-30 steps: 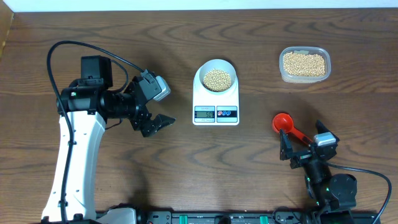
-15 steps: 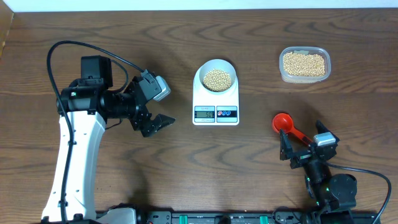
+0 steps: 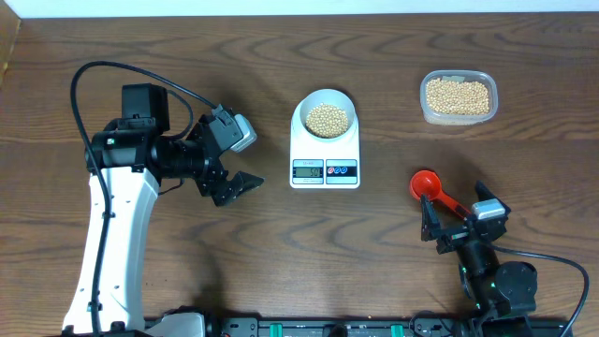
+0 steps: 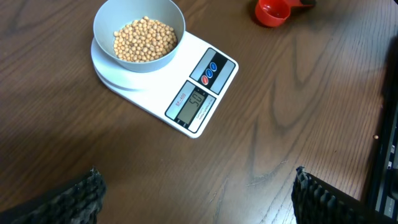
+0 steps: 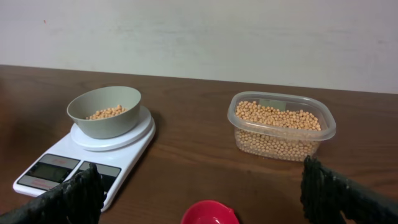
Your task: Scoop item into bowl and weigh 50g on scale
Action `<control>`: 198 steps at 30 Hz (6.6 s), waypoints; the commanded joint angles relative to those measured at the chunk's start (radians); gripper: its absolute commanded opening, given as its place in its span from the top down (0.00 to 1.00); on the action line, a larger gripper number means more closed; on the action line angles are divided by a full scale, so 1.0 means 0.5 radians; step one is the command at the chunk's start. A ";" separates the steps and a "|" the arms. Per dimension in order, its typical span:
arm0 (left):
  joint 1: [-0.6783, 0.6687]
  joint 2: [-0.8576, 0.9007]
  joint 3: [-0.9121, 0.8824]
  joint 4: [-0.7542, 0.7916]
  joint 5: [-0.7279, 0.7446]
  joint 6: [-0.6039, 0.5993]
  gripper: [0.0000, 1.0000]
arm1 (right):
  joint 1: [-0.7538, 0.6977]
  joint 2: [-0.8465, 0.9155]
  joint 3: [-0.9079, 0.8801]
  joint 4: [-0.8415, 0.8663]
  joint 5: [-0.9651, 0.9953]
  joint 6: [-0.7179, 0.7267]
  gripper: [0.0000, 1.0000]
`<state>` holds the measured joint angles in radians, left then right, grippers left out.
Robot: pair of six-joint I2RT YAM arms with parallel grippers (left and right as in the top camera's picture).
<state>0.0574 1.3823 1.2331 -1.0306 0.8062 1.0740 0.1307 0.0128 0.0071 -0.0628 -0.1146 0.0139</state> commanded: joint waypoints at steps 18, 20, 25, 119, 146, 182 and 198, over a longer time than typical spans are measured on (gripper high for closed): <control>0.010 -0.004 0.031 -0.008 0.026 0.013 0.02 | 0.015 -0.014 -0.003 -0.010 0.016 -0.023 0.01; 0.010 -0.004 0.031 -0.005 0.026 0.013 0.02 | 0.015 -0.014 -0.003 -0.010 0.016 -0.023 0.01; 0.010 -0.004 0.031 0.053 0.026 0.013 0.02 | 0.015 -0.014 -0.003 -0.010 0.016 -0.023 0.01; 0.369 -2.651 -1.529 1.083 -0.597 -2.306 0.02 | 0.015 -0.014 -0.003 -0.010 0.016 -0.023 0.01; 0.116 -2.762 -2.305 2.213 -1.373 -2.445 0.02 | 0.015 -0.014 -0.003 -0.010 0.016 -0.023 0.01; -0.079 -2.763 -2.458 1.936 -1.315 -2.058 0.02 | 0.015 -0.014 -0.003 -0.010 0.016 -0.023 0.01; -0.079 -2.763 -2.458 1.942 -1.322 -2.058 0.02 | 0.015 -0.014 -0.003 -0.010 0.016 -0.023 0.01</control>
<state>0.0223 0.0101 0.0116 -0.0151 0.1062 0.0277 0.1307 0.0120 0.0071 -0.0631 -0.1143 0.0139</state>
